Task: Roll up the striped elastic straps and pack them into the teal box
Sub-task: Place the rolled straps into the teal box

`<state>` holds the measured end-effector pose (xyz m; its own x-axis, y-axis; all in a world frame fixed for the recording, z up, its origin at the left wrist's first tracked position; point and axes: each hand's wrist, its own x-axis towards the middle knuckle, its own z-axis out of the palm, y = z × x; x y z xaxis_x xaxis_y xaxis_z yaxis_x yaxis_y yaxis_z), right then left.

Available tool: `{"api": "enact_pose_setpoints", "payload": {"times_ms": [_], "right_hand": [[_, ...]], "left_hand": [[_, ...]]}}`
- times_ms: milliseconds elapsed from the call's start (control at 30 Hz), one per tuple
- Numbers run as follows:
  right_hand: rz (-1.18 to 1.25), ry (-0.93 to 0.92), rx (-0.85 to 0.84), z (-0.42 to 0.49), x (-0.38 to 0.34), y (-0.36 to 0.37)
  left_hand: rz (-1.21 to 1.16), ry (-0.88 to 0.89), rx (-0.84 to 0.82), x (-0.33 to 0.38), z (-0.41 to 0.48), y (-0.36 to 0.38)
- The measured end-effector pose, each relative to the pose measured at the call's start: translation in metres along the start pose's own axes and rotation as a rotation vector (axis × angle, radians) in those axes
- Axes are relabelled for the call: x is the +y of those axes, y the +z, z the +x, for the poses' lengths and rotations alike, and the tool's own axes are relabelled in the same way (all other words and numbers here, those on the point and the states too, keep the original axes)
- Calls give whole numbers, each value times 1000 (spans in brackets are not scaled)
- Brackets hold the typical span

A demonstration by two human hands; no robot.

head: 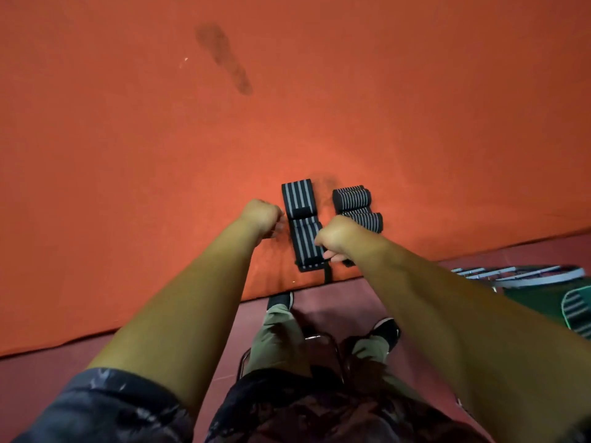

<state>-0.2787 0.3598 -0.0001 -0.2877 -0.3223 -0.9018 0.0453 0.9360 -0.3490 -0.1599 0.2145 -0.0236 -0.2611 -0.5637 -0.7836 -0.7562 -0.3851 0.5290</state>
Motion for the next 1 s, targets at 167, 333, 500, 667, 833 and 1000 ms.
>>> {"api": "enact_pose_setpoints", "payload": {"times_ms": [167, 333, 500, 667, 833, 1000], "right_hand": [[-224, 8, 66, 44, 7, 41], [-532, 2, 143, 65, 5, 57], [-359, 126, 271, 79, 7, 67], [-298, 128, 265, 87, 11, 67], [-280, 96, 255, 85, 17, 68], [-261, 52, 302, 77, 24, 75]], "left_hand": [[79, 26, -18, 1, 44, 2], [128, 59, 1, -4, 78, 10], [141, 49, -25, -11, 97, 17], [109, 35, -37, -10, 99, 24], [30, 25, -108, -10, 94, 26], [-42, 53, -96, -16, 84, 24]]}}
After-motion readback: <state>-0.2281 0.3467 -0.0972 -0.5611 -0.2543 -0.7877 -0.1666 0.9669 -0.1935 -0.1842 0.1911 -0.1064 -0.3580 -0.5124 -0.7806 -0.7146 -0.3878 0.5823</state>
